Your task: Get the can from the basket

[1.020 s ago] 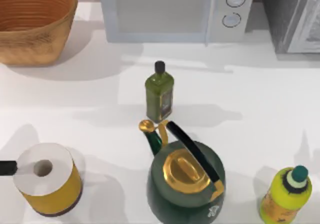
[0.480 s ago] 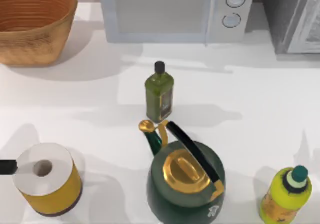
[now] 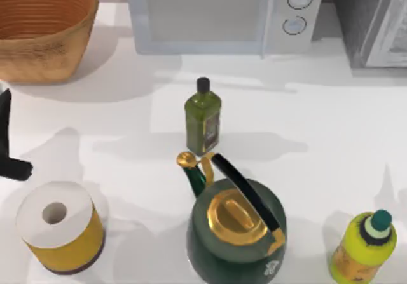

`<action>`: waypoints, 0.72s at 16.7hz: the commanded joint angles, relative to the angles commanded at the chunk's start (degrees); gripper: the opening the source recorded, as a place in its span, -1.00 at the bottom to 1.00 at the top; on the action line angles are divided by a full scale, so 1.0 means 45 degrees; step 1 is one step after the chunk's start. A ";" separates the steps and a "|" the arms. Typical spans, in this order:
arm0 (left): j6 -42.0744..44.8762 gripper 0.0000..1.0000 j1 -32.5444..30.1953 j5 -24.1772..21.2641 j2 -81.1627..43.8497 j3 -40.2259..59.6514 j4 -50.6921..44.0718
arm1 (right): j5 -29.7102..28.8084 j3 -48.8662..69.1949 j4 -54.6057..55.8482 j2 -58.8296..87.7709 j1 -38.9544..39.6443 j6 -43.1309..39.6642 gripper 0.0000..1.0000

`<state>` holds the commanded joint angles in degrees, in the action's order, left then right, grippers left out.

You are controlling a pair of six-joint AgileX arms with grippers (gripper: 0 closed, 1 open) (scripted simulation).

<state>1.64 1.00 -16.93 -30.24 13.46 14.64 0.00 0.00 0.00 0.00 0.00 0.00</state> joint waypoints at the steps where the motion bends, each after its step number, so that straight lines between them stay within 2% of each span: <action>1: 0.0056 -1.00 0.0006 -0.0717 -0.1206 0.0528 0.0589 | 0.0000 0.0000 0.0000 0.0000 0.0000 0.0000 1.00; 12: 0.0607 -1.00 -0.0325 -0.9912 -1.6459 0.7166 0.8054 | 0.0000 0.0000 0.0000 0.0000 0.0000 0.0000 1.00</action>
<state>4.37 -0.47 -61.53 -104.31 45.70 50.88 0.00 0.00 0.00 0.00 0.00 0.00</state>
